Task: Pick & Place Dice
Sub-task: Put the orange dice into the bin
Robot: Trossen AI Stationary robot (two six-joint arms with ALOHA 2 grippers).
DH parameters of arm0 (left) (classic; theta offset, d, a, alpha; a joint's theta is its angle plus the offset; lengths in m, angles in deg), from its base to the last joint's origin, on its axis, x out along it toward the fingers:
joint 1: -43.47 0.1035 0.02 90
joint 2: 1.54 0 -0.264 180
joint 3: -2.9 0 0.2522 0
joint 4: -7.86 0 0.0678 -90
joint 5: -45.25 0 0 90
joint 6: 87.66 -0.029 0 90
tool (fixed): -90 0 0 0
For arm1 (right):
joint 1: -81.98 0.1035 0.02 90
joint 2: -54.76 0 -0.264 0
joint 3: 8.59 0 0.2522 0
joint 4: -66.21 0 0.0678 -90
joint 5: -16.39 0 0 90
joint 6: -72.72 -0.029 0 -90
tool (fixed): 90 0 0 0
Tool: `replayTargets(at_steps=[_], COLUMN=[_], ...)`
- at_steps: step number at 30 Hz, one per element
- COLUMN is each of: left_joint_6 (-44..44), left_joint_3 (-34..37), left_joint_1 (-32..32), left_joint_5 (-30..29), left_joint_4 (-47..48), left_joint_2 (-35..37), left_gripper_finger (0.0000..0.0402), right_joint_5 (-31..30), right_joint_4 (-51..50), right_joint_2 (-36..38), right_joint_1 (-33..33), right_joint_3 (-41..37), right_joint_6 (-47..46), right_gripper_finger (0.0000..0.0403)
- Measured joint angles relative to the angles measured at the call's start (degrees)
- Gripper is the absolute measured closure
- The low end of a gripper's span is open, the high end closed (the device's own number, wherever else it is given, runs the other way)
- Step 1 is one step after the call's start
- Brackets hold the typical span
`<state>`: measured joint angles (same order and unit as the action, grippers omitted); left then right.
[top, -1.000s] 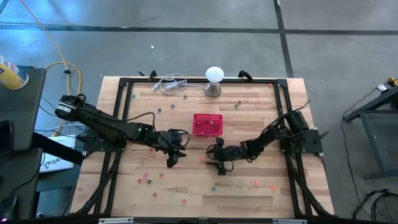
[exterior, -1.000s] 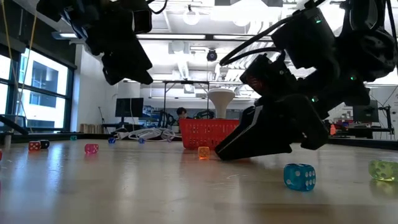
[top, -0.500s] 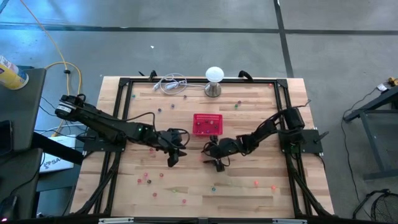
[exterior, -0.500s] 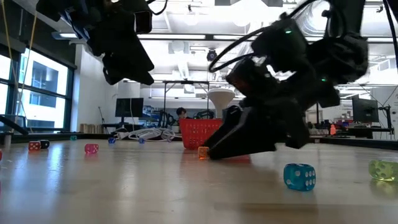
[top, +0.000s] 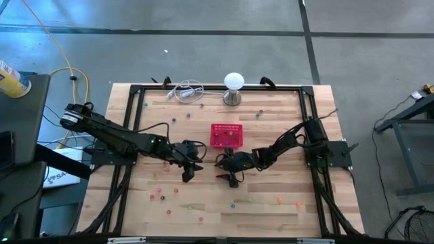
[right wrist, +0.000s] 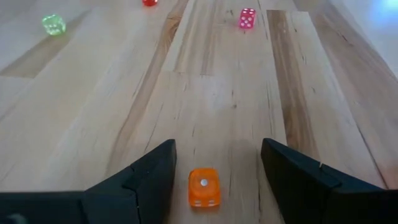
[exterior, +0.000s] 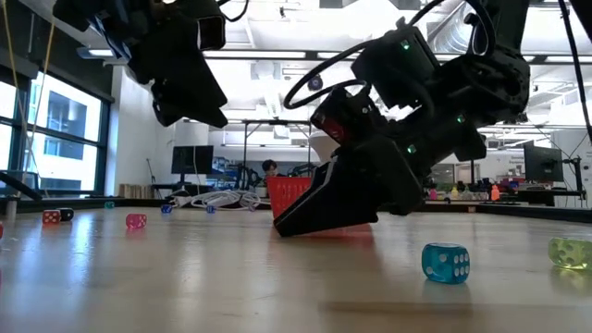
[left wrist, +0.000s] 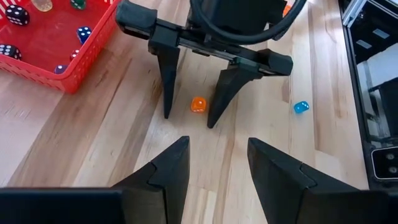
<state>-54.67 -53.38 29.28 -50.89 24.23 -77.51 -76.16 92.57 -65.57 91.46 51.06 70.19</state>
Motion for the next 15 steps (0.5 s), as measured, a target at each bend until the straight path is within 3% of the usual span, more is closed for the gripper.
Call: replayTargets(at_steps=[7, 15], left_joint_6=[-0.02, -0.05], left_joint_3=[0.00, 0.00], left_joint_1=[-0.26, -0.28], left_joint_5=[0.00, 0.02], left_joint_4=[0.05, 0.07], left_joint_2=[0.00, 0.00], left_gripper_finger=[0.0246, 0.0246], right_joint_5=[-0.77, -2.58], right_joint_4=[-2.65, -7.59], right_joint_2=[0.17, 2.06], right_joint_1=[0.57, 0.94], right_joint_3=[0.26, 0.16], right_joint_6=[-7.81, -9.05], right_gripper_finger=[0.0172, 0.0172])
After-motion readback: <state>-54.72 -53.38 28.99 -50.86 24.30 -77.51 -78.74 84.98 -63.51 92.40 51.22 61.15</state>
